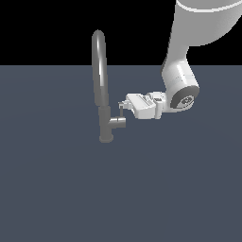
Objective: Turn on the faucet by rotating a designated handle.
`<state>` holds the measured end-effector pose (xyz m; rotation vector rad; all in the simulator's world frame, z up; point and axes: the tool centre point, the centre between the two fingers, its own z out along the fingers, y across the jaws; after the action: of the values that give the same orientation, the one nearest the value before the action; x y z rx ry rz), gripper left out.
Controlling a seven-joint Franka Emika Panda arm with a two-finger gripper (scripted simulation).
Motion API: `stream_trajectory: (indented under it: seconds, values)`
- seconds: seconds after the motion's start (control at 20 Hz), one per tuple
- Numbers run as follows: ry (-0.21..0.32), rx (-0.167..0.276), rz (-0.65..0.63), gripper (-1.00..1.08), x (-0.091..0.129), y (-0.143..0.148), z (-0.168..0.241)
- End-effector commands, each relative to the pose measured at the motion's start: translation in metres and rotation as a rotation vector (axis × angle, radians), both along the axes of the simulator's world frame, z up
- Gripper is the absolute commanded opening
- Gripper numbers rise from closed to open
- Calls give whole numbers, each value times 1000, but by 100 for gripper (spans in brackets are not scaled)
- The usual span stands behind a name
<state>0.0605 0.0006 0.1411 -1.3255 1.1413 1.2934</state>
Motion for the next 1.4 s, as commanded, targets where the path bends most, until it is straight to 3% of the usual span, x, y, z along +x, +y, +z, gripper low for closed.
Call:
stream_trajectory:
  seconds: [0.0, 0.45, 1.35]
  values:
    - [12, 12, -12, -100, 1, 2, -5]
    - [12, 13, -12, -100, 1, 2, -5]
    - [12, 12, -14, -100, -36, -2, 4]
